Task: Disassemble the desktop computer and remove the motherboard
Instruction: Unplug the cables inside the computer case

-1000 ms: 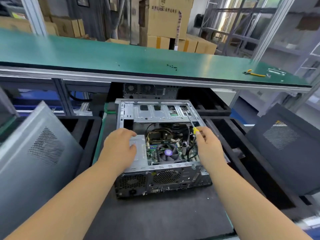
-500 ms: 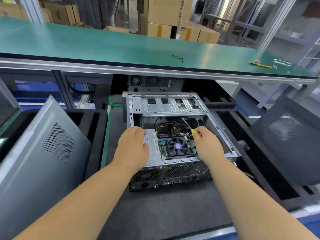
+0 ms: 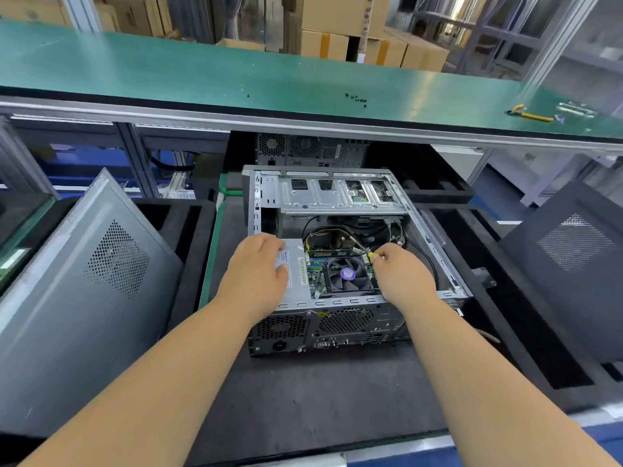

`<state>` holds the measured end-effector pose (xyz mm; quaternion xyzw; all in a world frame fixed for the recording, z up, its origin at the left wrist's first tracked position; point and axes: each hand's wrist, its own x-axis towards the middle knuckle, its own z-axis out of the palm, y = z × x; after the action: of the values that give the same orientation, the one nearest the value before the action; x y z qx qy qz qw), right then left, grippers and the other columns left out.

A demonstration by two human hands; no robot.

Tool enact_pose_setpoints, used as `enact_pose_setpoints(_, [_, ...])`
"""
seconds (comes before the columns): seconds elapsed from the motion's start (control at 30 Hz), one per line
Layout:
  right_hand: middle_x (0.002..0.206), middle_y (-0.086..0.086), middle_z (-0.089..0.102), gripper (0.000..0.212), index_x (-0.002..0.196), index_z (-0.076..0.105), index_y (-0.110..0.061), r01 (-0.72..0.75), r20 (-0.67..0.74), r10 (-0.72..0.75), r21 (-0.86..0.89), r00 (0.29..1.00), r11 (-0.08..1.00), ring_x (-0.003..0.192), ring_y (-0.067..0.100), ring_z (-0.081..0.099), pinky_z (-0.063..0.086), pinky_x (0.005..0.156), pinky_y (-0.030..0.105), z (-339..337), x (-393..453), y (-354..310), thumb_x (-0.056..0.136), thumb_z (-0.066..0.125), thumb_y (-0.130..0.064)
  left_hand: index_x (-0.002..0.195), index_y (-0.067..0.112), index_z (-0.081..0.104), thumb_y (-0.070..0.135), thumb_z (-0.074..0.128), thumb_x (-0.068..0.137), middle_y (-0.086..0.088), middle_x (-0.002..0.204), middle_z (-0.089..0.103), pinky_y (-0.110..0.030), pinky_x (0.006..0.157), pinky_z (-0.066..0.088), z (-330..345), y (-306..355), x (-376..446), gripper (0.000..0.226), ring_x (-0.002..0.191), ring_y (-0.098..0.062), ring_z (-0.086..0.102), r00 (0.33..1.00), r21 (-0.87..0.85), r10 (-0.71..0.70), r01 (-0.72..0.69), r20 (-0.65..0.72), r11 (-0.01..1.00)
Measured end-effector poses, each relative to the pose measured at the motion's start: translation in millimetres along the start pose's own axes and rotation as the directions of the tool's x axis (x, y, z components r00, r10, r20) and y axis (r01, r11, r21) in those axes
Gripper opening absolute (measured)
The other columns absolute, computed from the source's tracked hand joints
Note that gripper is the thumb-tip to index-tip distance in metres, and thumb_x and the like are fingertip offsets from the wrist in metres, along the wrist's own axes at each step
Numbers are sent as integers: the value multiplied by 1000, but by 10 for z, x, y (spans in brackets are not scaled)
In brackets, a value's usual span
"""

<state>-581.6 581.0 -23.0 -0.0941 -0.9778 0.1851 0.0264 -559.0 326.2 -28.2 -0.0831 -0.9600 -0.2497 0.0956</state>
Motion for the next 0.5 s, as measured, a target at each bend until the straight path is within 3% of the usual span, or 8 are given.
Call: enact_pose_setpoints(0.5, [79,-2,62,23,107,58,-24,-21,73,23,-34,997,999,70,23,57,34,53,28,-27,-13,-38,99,37,-32,134,21,46,26,47,95,6,142,36,-31,109,28,-15,19,-20,39,134,-15,26,1000,-21,-25,25,14,999])
